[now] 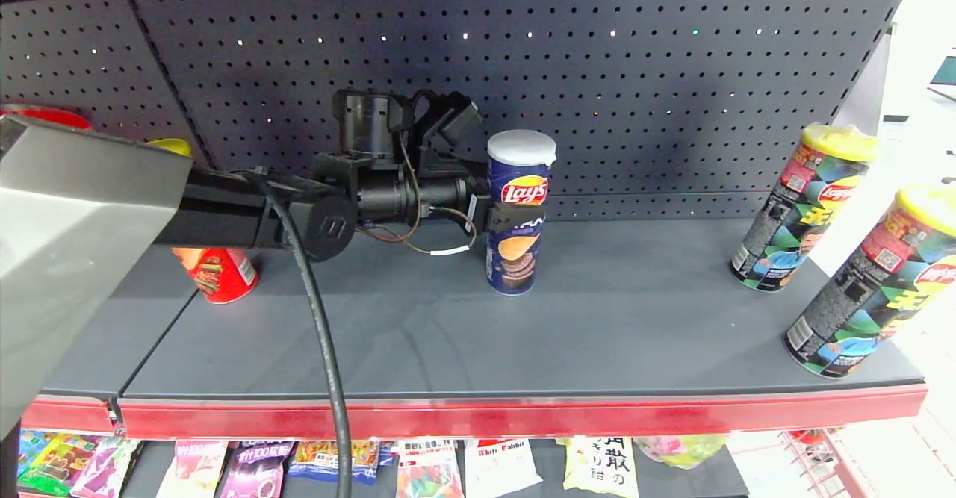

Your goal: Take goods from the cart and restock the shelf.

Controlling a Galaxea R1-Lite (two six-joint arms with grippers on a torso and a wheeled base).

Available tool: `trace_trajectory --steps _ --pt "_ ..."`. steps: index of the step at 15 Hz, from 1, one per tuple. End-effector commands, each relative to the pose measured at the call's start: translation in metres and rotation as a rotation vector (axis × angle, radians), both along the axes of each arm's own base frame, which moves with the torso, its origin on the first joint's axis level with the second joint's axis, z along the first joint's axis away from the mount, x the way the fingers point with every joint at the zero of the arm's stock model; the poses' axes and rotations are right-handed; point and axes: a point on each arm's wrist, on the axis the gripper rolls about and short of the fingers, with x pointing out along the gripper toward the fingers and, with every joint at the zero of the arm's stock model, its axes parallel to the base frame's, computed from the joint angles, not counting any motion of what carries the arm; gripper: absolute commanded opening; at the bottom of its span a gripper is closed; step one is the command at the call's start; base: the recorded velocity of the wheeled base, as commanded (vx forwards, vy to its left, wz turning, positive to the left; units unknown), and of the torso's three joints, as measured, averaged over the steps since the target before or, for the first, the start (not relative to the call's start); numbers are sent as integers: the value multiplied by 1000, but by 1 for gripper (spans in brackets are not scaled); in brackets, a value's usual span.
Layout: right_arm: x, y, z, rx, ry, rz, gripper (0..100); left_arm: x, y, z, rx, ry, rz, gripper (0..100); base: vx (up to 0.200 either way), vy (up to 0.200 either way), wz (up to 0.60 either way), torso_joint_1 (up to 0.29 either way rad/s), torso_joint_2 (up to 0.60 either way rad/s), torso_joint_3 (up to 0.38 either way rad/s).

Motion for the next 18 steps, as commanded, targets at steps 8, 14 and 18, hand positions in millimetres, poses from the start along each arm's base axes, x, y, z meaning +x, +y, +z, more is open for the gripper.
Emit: trace_trajectory --steps 8,14,18 --pt "0 0 -1 -1 4 1 0 -7 -2 3 -9 5 -62 0 0 0 0 0 0 0" --pt "1 0 -2 1 9 8 0 -61 29 19 -4 48 -139 0 0 0 0 0 0 0" --pt "1 0 -2 1 9 14 0 -83 40 3 45 55 -190 0 0 0 0 0 0 0"
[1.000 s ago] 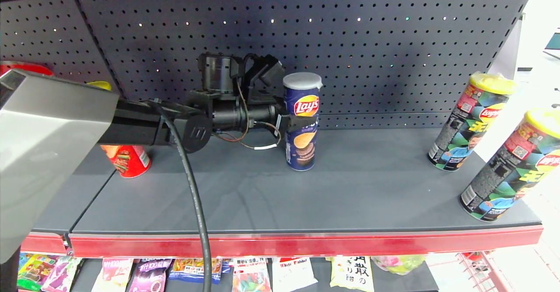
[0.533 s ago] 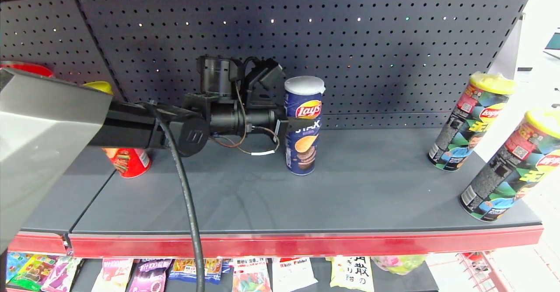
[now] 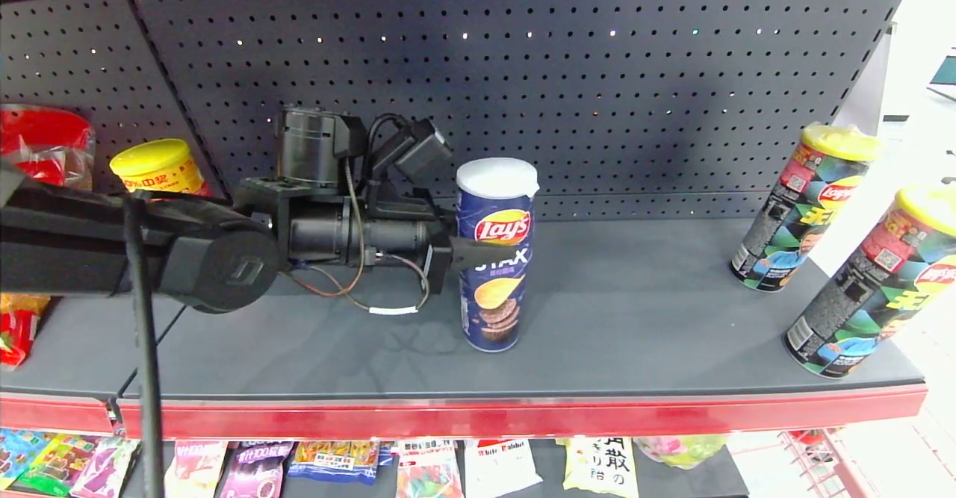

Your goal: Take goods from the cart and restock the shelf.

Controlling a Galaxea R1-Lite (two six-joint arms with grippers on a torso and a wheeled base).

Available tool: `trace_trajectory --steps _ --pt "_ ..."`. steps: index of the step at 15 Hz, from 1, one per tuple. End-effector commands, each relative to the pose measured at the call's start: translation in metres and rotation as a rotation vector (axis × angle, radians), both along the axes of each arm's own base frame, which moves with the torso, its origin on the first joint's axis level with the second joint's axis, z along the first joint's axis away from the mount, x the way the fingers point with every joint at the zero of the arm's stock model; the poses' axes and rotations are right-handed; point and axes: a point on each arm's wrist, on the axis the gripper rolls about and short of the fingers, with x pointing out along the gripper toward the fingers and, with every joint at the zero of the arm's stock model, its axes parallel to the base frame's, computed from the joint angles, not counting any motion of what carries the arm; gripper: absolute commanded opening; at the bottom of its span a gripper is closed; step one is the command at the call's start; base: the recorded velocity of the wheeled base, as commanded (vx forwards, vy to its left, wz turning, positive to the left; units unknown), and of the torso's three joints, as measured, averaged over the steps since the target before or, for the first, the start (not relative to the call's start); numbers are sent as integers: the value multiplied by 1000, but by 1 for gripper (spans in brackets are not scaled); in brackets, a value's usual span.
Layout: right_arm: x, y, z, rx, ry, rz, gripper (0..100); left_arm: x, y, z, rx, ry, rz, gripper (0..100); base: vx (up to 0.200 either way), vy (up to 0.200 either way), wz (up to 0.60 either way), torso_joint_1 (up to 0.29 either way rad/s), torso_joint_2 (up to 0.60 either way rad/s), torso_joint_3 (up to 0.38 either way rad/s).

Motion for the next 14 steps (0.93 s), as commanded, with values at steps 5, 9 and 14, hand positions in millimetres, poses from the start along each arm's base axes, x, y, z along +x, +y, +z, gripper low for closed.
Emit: trace_trajectory --steps 5,9,14 --pt "0 0 1 0 -1 2 0 -17 9 -6 24 -23 -46 0 0 0 0 0 0 0" --pt "0 0 1 1 -2 2 0 -26 13 -6 20 -12 -66 0 0 0 0 0 0 0" --pt "1 0 0 -1 5 4 0 -38 19 -8 24 7 -79 0 0 0 0 0 0 0"
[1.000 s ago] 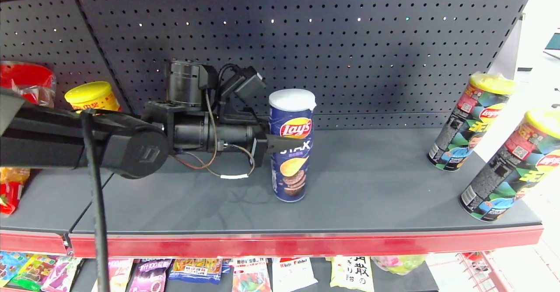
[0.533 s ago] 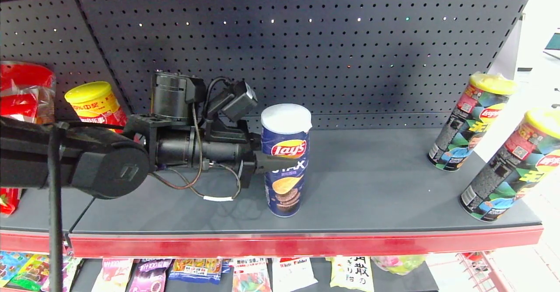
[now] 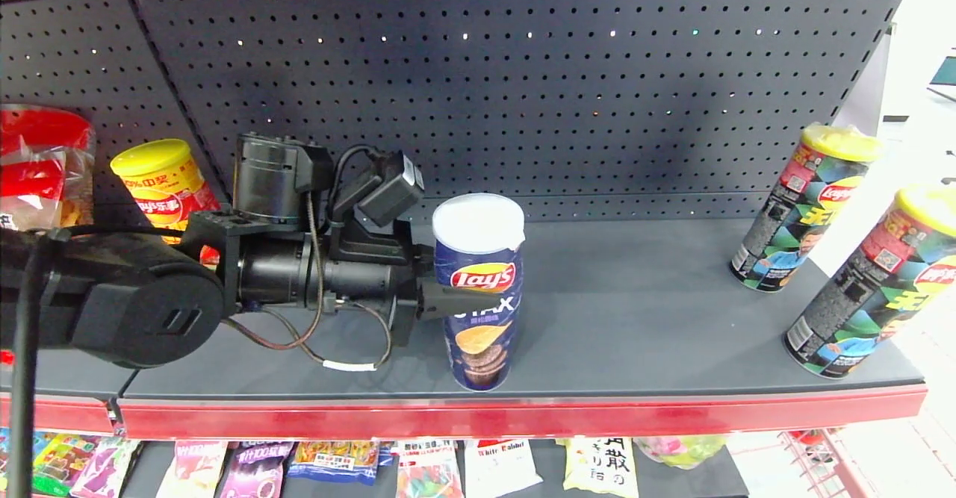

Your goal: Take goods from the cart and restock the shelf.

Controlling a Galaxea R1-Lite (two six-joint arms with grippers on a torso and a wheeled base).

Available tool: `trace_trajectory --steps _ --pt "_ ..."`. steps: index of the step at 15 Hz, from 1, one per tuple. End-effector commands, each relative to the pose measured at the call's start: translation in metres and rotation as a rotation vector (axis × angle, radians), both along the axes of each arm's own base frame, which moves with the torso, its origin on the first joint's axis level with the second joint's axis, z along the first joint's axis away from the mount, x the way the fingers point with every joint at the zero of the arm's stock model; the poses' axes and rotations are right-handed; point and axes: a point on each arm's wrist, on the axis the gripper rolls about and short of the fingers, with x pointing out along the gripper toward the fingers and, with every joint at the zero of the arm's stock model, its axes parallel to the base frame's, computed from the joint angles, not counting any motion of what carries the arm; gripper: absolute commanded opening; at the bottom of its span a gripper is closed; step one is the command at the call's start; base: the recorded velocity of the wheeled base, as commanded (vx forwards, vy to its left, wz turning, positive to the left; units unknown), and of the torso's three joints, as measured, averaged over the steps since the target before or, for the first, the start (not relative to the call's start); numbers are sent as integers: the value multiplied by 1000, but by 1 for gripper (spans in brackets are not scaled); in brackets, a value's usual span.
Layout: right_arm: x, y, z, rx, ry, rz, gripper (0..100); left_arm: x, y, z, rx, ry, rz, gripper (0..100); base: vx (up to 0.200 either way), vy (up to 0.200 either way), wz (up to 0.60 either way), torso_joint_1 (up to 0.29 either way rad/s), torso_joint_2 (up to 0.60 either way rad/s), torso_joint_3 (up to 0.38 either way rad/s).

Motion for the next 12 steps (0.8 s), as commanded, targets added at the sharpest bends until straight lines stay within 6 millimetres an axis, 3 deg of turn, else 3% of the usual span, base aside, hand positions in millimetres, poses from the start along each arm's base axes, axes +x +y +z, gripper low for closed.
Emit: trace_trajectory --steps 1,7,8,12 --pt "0 0 0 -2 4 1 0 -2 1 2 -3 -6 -1 0 0 0 0 0 0 0" --pt "0 0 0 0 1 1 0 -1 0 -2 8 -7 -2 0 0 0 0 0 0 0" --pt "0 0 0 -1 1 1 0 0 1 -4 15 -26 -8 100 0 0 0 0 0 0" --pt "2 0 6 -2 6 8 0 -4 4 -9 30 -15 1 100 0 0 0 0 0 0"
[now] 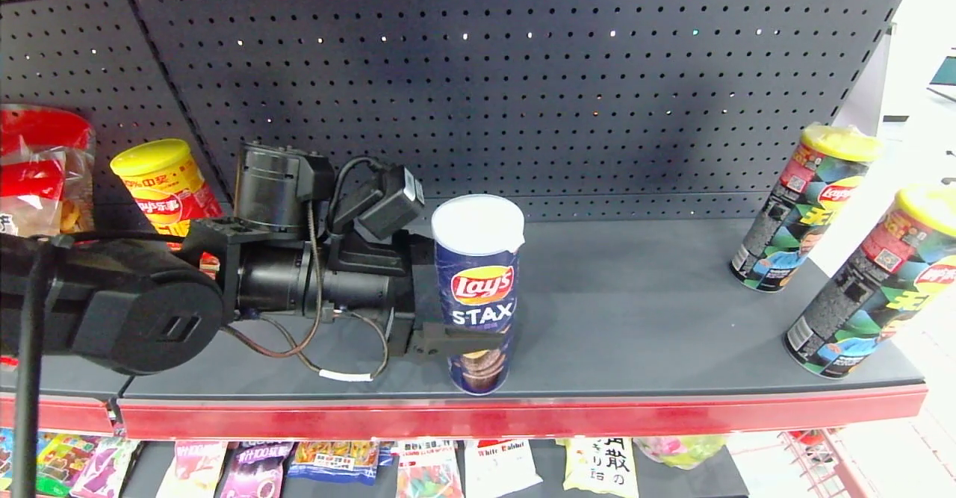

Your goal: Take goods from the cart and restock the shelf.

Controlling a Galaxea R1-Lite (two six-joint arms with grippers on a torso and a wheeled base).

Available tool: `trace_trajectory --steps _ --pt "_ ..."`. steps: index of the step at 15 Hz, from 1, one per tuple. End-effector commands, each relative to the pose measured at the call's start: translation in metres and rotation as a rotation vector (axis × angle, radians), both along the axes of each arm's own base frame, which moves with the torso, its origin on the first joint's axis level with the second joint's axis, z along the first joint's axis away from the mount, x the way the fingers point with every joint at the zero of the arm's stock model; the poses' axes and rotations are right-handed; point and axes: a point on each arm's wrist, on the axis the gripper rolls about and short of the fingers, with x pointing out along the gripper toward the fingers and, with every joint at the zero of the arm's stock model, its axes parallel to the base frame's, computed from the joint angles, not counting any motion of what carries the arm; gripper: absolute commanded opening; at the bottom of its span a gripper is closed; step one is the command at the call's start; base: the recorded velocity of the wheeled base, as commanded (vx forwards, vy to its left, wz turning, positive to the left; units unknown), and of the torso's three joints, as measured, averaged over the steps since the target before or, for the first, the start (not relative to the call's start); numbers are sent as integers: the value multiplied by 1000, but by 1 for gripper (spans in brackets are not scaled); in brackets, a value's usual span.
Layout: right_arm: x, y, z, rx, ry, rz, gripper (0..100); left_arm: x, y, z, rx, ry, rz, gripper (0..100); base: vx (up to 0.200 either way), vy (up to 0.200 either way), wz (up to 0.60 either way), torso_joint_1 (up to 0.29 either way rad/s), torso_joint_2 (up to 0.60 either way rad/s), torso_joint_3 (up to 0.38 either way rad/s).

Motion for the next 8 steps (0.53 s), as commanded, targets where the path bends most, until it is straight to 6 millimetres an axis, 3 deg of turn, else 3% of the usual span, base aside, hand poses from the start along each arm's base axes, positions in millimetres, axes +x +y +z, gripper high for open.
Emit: trace_trajectory --steps 1,3,4,8 --pt "2 0 7 -1 9 6 0 -4 3 -3 6 8 6 100 0 0 0 0 0 0" --pt "10 2 31 2 31 53 0 -11 14 -6 9 10 28 100 0 0 0 0 0 0" --pt "21 5 57 6 51 110 0 -18 27 -8 10 8 59 100 0 0 0 0 0 0" --pt "80 17 121 -13 143 338 0 -45 61 -8 26 2 180 100 0 0 0 0 0 0"
